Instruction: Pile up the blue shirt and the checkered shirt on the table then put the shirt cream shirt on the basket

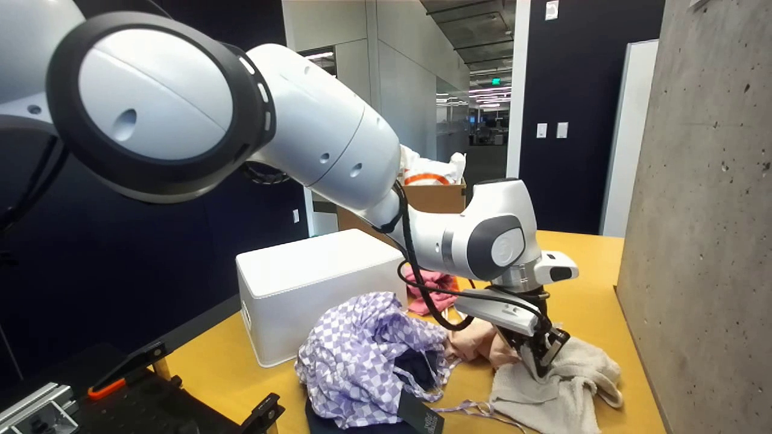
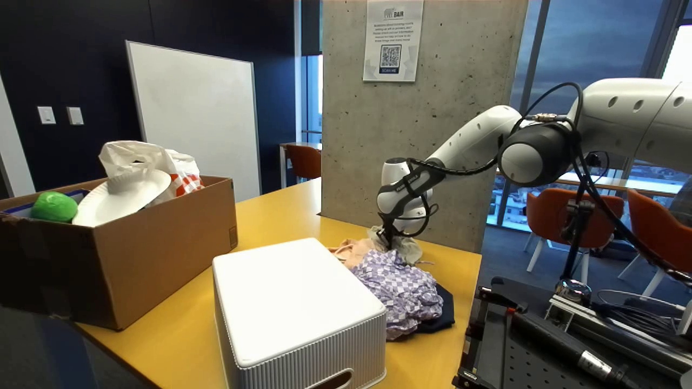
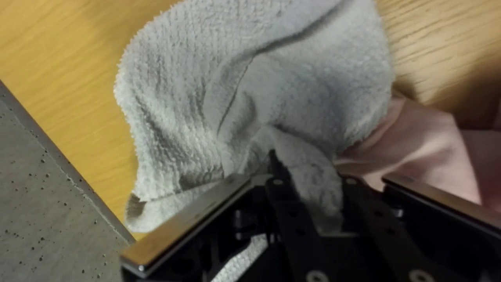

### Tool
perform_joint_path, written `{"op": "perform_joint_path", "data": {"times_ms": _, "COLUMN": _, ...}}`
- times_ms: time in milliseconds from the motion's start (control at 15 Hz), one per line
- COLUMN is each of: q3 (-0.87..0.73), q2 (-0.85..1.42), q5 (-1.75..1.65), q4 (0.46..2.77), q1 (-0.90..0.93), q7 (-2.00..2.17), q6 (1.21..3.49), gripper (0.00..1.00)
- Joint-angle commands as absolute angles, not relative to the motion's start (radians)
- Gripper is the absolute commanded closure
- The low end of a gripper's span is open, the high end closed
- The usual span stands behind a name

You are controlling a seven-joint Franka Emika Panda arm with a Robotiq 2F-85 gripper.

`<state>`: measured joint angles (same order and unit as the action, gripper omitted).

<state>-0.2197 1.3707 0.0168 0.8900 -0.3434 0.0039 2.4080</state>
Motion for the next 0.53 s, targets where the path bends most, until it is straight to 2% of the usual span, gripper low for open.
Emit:
{"op": "perform_joint_path", "data": {"times_ms": 0, "q3": -0.236, "q2": 1.33, "q5": 0.009, "q4": 0.899, "q1": -0.316, "q7": 0.034, "q6": 2.375, "gripper": 1.0}}
{"op": "perform_joint_path", "data": {"times_ms": 133, "q3": -0.246, "q2": 1.287, "q5": 0.004, "q4": 0.932, "q1": -0.289, "q7": 0.052, "q6": 2.382, "gripper": 0.97}}
{"op": "perform_joint_path", "data": {"times_ms": 467, "q3": -0.284, "q2": 1.111, "q5": -0.004, "q4": 1.053, "q1": -0.188, "q7": 0.111, "q6": 2.39, "gripper": 0.97}}
